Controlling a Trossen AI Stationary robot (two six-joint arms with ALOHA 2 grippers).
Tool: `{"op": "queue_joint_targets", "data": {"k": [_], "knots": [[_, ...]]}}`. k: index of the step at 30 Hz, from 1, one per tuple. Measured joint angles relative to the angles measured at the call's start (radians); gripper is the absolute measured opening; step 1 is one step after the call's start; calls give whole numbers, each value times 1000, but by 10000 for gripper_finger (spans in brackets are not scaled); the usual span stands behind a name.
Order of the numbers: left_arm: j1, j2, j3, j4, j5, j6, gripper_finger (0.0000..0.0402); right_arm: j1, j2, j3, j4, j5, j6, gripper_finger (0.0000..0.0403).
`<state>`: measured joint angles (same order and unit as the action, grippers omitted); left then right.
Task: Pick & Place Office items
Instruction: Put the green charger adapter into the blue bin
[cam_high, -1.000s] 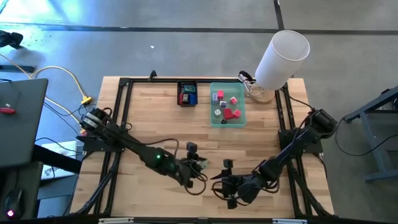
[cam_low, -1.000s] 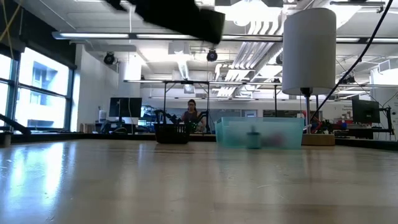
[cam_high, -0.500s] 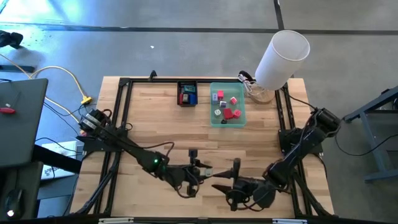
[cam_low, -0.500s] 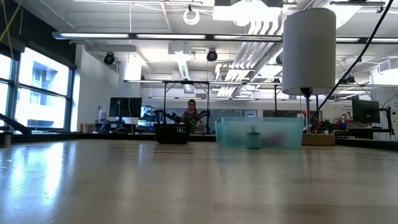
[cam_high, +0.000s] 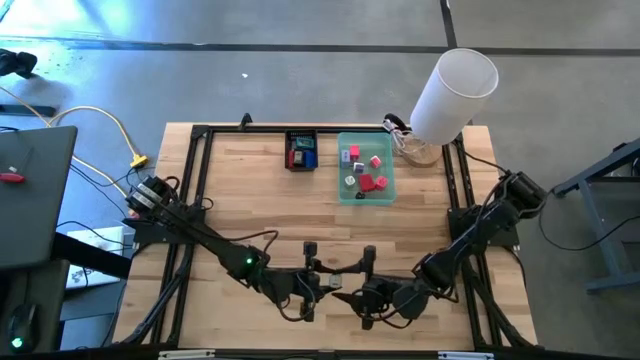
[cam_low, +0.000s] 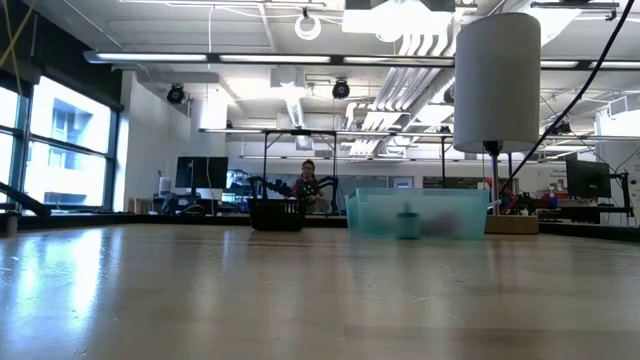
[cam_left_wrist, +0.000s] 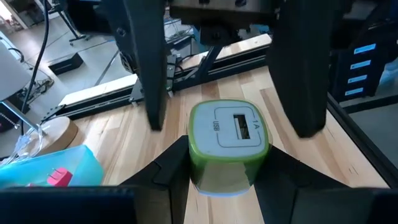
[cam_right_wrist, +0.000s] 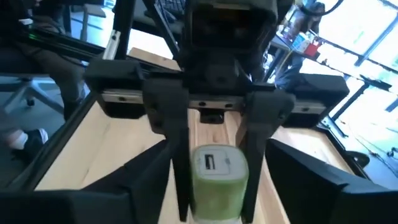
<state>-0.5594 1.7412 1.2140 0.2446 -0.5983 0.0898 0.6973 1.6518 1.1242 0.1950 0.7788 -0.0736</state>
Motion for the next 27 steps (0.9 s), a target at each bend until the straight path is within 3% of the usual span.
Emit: {"op": "queue_joint_targets", "data": {"k": [5,9,17,27], "knots": [[0,0,0,23,-6,12,131,-31,1,0,-7,-20,26,273],[-1,0,-1,54,-1,48,131,-49,0,0,-3,-79,26,275],[-20,1,-3,214,-11,172,131,-49,-3,3,41,-79,-34,230],[-25,1,-3,291,-18,191,130,-43,-3,2,106,-69,-142,192]]}}
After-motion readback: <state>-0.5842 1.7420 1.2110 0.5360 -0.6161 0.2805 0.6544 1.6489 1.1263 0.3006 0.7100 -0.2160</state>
